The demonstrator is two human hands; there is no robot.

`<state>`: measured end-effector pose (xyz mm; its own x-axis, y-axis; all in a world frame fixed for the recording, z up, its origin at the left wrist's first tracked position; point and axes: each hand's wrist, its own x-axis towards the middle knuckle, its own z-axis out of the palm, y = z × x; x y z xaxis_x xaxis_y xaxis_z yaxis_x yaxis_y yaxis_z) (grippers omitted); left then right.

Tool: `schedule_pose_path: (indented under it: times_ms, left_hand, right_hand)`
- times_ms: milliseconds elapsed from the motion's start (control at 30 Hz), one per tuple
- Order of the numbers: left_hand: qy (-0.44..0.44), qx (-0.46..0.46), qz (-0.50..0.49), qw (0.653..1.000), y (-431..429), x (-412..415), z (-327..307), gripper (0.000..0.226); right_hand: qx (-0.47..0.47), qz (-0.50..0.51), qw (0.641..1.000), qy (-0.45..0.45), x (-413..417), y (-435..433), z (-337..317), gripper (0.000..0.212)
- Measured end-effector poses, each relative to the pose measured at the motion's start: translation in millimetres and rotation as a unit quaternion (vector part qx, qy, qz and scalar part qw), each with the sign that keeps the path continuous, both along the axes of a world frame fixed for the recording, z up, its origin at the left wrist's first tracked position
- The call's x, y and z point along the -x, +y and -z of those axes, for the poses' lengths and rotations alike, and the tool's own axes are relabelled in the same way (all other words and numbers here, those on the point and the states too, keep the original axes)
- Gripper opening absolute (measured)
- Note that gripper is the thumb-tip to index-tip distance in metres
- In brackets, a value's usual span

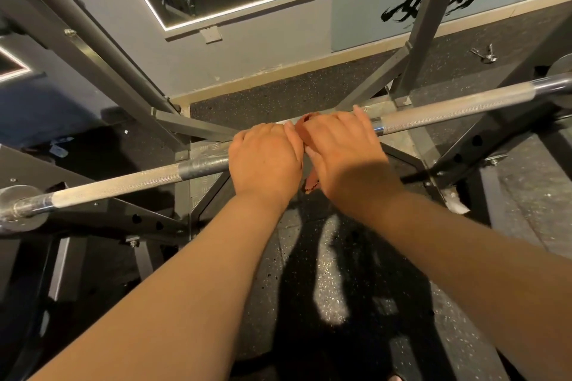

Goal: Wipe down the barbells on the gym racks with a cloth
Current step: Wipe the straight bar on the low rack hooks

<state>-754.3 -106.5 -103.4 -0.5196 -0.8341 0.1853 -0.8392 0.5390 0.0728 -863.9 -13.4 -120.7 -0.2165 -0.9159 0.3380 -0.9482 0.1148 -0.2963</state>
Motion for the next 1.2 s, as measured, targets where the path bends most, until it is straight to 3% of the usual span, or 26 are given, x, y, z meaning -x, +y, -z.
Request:
schedule_pose_path:
  times_ms: [67,133,267,367,500,700,900,1067,1200]
  left_hand:
    - [0.006,0.002,0.002,1.0,0.7,-0.9,-1.2,0.05]
    - [0.005,-0.003,0.0,1.0,1.9,1.3,-3.2,0.049]
    - [0.002,-0.005,-0.004,1.0,0.0,3.1,-2.3,0.048]
    - [-0.008,-0.003,-0.014,1.0,-2.0,1.7,-0.7,0.046]
    - [-0.005,-0.015,-0.03,0.999,-1.5,3.2,-4.1,0.044]
    - [0.022,-0.067,-0.006,0.998,7.3,15.9,-1.6,0.052]
    - [0.02,-0.04,0.009,0.999,10.8,20.7,-1.8,0.051]
    - [0.033,-0.055,-0.019,0.998,16.2,27.3,-6.6,0.047]
    - [0.03,-0.041,-0.047,0.998,16.4,34.2,-8.1,0.042]
  right_hand:
    - [-0.069,-0.035,0.996,0.044,23.9,5.3,-6.5,0.037]
    - [-0.092,0.005,0.991,0.096,44.3,10.2,-7.2,0.043]
    - [-0.005,0.181,0.983,-0.001,27.2,0.6,-6.0,0.037]
    - [-0.009,0.104,0.995,-0.011,1.8,-6.7,-2.9,0.03]
    - [-0.044,-0.011,0.999,-0.002,30.0,9.0,-10.3,0.033]
    - [-0.079,0.107,0.991,-0.018,11.6,-13.1,-14.2,0.042]
    - [-0.111,-0.015,0.993,0.04,54.4,12.0,-26.0,0.047]
    - [-0.091,0.145,0.985,0.018,87.2,27.7,-19.0,0.043]
    - [-0.122,0.124,0.985,-0.01,46.8,11.6,-22.4,0.041]
